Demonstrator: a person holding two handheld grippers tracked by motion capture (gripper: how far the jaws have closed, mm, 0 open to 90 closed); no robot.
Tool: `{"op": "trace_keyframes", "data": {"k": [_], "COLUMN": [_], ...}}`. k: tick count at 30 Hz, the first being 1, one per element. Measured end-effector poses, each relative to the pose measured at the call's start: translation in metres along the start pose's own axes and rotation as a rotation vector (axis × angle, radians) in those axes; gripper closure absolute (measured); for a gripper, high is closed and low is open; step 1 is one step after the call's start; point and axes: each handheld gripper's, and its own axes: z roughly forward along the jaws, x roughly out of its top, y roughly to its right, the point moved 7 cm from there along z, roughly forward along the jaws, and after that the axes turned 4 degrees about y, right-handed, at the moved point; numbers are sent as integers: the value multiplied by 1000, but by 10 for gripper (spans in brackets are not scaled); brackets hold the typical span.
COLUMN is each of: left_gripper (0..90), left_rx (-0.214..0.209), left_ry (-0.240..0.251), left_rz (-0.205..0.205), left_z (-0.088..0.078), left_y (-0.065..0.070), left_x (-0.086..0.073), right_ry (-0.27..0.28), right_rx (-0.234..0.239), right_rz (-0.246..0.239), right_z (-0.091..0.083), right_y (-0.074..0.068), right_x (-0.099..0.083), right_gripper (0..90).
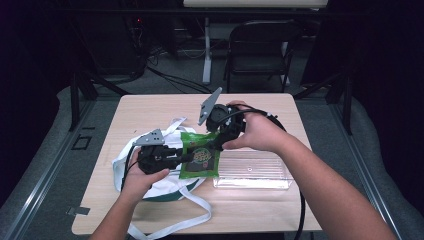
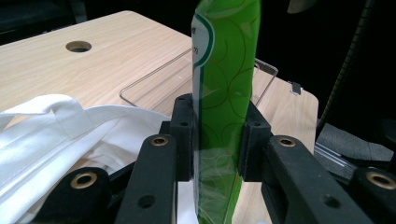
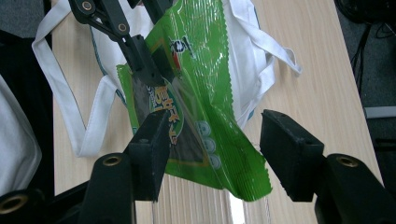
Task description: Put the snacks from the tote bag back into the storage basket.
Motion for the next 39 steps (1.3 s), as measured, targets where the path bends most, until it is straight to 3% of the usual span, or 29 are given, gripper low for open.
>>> {"op": "trace_keyframes", "data": {"k": [10, 24, 39], "left_gripper": [723, 723, 717], "left_rx": [-13, -24, -42], "left_ry": [2, 0, -9], "left_rz": [21, 38, 45], "left_z": [2, 4, 7], "left_y": [5, 9, 10], "left_x": [1, 2, 0], "right_ry": [-24, -78, -100], "right_rx": [24, 92, 159], "right_rz": [-15, -4, 2], "right_z": [10, 22, 22], "right_y": [-2, -8, -11], "right_x": [3, 1, -2], "right_gripper": [450, 596, 737]}}
